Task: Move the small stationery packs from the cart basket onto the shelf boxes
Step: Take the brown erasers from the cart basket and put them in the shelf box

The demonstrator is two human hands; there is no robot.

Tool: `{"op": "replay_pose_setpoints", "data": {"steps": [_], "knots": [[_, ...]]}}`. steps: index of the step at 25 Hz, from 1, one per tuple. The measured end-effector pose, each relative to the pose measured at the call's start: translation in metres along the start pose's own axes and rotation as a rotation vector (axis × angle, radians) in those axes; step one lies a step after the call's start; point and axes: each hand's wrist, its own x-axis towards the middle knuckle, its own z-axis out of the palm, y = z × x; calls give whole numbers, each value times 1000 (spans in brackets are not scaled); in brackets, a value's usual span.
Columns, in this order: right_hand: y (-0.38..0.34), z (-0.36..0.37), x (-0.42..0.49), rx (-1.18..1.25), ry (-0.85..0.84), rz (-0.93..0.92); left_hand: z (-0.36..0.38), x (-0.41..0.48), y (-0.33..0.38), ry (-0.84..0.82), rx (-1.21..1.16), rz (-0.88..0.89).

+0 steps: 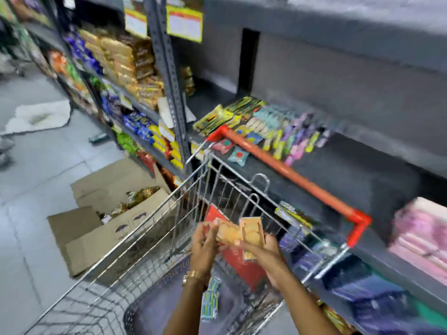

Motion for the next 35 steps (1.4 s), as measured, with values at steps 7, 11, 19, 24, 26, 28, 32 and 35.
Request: {"op": "replay_pose_setpoints", "data": {"steps": [7, 11, 19, 24, 26, 28, 32, 35], "knots": [[-57, -93, -57, 194, 71, -165, 124, -28, 63, -145, -7, 15], [-87, -153, -84, 306, 262, -339, 202, -54, 90, -464, -170, -45], [-78, -265, -113, 535, 479, -325, 306, -81, 72, -696, 133, -284], [-67, -283, -102, 543, 562, -266, 344, -85, 52, -826, 342, -142], [-62, -284, -93, 306, 744, -203, 352, -84, 46, -866, 397, -71], [-58, -285, -89, -188, 941, -115, 355, -79, 41, -891, 584, 141], [-63, -278, -93, -727, 1024, 13, 356, -73, 29, -840, 1249, 628], [-64, -275, -88, -905, 953, -4, 358, -72, 32, -793, 1519, 805]]}}
